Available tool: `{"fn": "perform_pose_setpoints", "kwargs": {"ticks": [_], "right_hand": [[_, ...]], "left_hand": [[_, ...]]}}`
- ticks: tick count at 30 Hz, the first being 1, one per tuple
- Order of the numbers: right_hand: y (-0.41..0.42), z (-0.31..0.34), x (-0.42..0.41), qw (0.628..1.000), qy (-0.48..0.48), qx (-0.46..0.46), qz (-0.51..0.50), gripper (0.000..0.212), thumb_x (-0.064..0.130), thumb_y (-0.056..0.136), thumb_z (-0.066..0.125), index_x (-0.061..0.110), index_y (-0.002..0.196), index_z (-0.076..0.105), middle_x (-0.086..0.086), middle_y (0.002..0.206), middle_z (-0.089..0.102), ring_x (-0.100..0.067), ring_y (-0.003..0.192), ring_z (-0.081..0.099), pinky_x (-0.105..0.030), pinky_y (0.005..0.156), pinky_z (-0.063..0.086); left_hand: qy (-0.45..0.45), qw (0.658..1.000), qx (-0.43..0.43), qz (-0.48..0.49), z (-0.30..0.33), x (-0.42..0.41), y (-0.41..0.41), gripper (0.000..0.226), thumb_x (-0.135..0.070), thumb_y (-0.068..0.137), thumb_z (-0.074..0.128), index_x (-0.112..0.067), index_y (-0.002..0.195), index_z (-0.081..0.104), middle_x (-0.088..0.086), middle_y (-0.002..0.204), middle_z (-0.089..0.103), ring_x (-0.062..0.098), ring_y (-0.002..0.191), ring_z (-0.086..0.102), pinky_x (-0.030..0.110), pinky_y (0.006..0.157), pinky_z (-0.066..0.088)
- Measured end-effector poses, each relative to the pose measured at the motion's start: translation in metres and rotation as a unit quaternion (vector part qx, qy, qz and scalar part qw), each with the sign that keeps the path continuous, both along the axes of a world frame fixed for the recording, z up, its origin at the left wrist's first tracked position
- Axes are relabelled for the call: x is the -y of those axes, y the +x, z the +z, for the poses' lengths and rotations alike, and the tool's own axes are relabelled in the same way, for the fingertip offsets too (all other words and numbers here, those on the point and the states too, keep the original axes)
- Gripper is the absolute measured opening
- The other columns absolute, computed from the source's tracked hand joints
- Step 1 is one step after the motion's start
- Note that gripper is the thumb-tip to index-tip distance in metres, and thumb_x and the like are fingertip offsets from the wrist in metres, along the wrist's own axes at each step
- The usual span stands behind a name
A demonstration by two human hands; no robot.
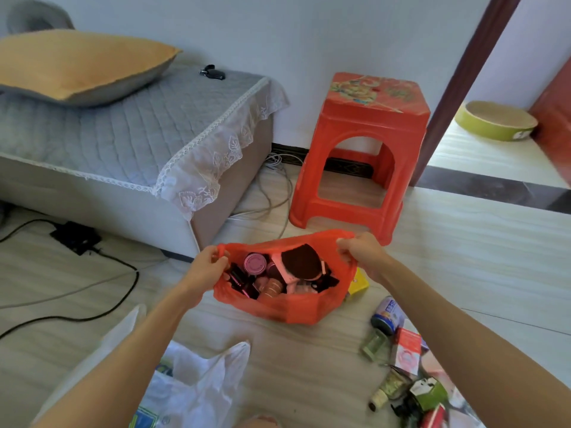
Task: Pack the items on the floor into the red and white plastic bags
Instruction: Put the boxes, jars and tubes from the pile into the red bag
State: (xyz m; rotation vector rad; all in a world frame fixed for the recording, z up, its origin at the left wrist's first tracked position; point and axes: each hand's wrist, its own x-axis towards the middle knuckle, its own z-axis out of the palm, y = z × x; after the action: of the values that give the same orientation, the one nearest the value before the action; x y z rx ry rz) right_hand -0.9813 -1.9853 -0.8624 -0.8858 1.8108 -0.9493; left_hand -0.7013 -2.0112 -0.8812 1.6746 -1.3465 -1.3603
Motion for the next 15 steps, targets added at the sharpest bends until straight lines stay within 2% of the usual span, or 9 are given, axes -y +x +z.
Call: {"fn": "perform_pose_setpoints", "kwargs": {"ticks": [3,6,8,9,11,13,15], "right_hand": [[-0.001,-0.002,-0.019,1.000,0.013,0.015,0.014,0.023,0.001,0.086,0.055,0.010,0.065,0.052,-0.005,0.060,0.051,-0.010,0.046,0.047,-0.017,0.044,0.040],[-0.004,0.001,-0.033,1.000,0.018,-0.001,0.023,0.016,0.002,0.082,0.058,0.007,0.068,0.057,-0.007,0.062,0.052,-0.015,0.056,0.047,-0.028,0.058,0.040],[-0.004,0.003,-0.043,0.999,0.019,-0.005,0.027,0.008,0.002,0.081,0.058,-0.002,0.081,0.064,-0.012,0.070,0.053,-0.020,0.066,0.047,-0.032,0.065,0.037],[-0.004,0.003,-0.046,0.999,0.020,-0.004,0.027,0.016,0.002,0.082,0.057,-0.007,0.093,0.065,-0.012,0.077,0.054,-0.021,0.072,0.048,-0.031,0.067,0.037],[-0.002,0.004,-0.054,0.999,0.023,-0.018,0.031,0.028,0.007,0.086,0.058,-0.003,0.112,0.062,-0.009,0.094,0.057,-0.019,0.088,0.051,-0.030,0.076,0.039],[0.001,0.007,-0.063,0.998,0.013,-0.047,0.037,0.034,0.013,0.088,0.059,0.001,0.120,0.057,-0.009,0.103,0.058,-0.018,0.096,0.053,-0.027,0.079,0.041],[0.003,0.009,-0.075,0.996,-0.002,-0.082,0.044,0.040,0.017,0.088,0.059,0.001,0.125,0.052,-0.012,0.111,0.059,-0.021,0.098,0.056,-0.024,0.075,0.041]], "left_hand": [[0.006,1.000,0.012,-0.011,-0.002,-0.014,-0.001,0.012,-0.007,0.095,0.043,-0.014,0.089,0.051,0.006,0.069,0.052,0.014,0.054,0.050,0.024,0.051,0.042],[0.017,1.000,0.009,-0.018,0.002,-0.026,-0.001,0.007,-0.009,0.094,0.047,-0.012,0.095,0.053,0.008,0.074,0.055,0.018,0.064,0.052,0.029,0.062,0.043],[0.017,0.999,0.024,-0.034,0.006,-0.035,0.001,0.014,-0.009,0.094,0.047,-0.013,0.084,0.056,0.009,0.075,0.058,0.019,0.066,0.054,0.028,0.064,0.044],[0.014,0.998,0.031,-0.048,0.007,-0.038,0.002,0.018,-0.010,0.094,0.046,-0.013,0.080,0.057,0.010,0.076,0.059,0.020,0.068,0.055,0.028,0.066,0.045],[0.002,0.996,0.045,-0.073,0.013,-0.046,0.003,0.016,-0.011,0.093,0.047,-0.011,0.084,0.060,0.009,0.082,0.061,0.020,0.077,0.056,0.034,0.078,0.047],[-0.035,0.994,0.064,-0.081,0.025,-0.056,-0.001,0.005,-0.015,0.091,0.050,-0.016,0.093,0.055,0.005,0.091,0.058,0.019,0.086,0.054,0.034,0.083,0.044],[-0.123,0.981,0.103,-0.106,0.036,-0.065,-0.009,0.010,-0.016,0.088,0.054,-0.021,0.096,0.053,-0.001,0.088,0.054,0.018,0.088,0.052,0.033,0.081,0.042]]}}
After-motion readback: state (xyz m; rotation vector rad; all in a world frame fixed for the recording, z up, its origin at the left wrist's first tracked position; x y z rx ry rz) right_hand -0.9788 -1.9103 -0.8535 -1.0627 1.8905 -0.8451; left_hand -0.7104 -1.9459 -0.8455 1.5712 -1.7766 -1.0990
